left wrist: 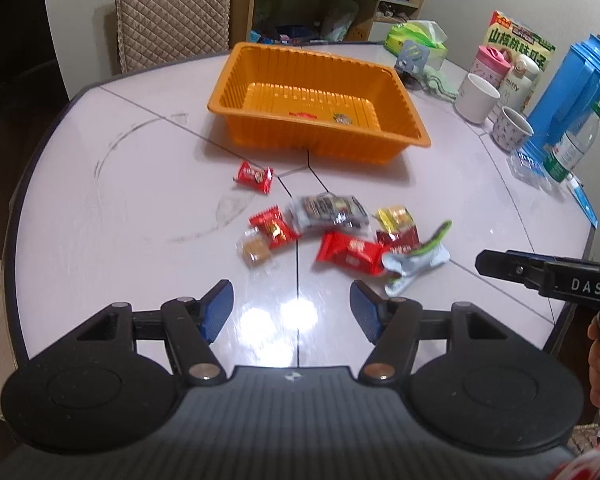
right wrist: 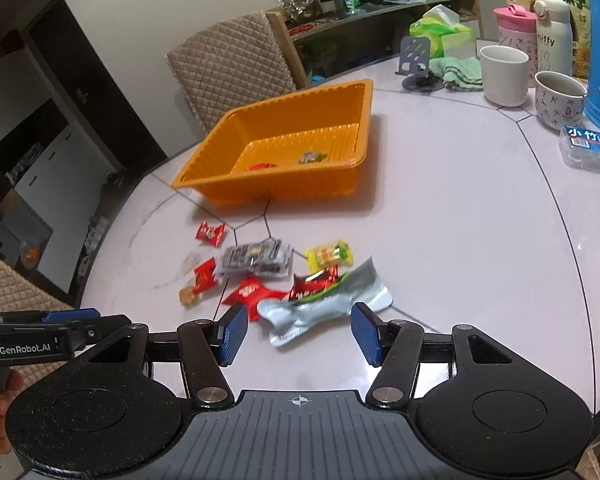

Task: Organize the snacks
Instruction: 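Withdraw both tools from the tray back toward the snack pile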

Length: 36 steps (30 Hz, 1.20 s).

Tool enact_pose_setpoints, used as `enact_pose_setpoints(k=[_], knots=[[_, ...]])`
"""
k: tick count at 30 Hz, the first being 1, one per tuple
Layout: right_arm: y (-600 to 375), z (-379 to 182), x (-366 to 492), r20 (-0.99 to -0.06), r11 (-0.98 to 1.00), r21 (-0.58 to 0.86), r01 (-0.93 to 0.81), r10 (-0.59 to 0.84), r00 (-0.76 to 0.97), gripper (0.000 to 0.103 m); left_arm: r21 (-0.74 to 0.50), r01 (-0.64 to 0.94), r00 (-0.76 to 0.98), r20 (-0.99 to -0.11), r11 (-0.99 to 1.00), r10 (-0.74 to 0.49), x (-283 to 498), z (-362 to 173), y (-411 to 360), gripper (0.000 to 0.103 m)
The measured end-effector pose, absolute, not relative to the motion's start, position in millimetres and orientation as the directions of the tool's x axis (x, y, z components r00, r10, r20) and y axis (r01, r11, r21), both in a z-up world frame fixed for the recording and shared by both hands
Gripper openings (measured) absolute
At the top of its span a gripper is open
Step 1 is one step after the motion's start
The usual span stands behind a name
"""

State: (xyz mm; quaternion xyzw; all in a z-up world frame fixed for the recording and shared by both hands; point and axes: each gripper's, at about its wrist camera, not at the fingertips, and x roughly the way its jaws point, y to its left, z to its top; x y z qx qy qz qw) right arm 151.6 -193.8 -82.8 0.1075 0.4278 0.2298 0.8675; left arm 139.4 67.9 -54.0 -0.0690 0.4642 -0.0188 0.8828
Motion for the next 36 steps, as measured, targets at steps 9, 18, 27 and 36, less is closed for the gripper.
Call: enact_pose_setpoints(k=[9, 18, 27, 36], knots=[[-190.6, -91.3, 141.5, -0.726, 0.879, 0.367, -0.306, 0.476, 0.497, 0.057, -0.15, -0.034, 0.545, -0.831, 0.988, -0.108, 127.2, -61.9, 63.1, 0.063], [-189.4, -98.9, 138.1, -0.75, 0.881, 0.376, -0.285, 0.471, 0.465, 0.058, -0.148, -0.03, 0.536, -0.837, 0.989, -0.109, 126.1, -64.6, 60.1, 0.064], [-183.9, -107.4, 142.7, -0.766, 0.886, 0.385, -0.259, 0.463, 0.446, 0.058, -0.144, -0.029, 0.532, -0.84, 0.989, -0.106, 129.4, -67.5, 61.8, 0.064], [-181.3, -118.4, 162.3, -0.779, 0.898, 0.408, -0.162, 0.435, 0.451, 0.057, -0.143, -0.031, 0.524, -0.845, 0.989, -0.106, 137.5, -72.5, 66.3, 0.064]])
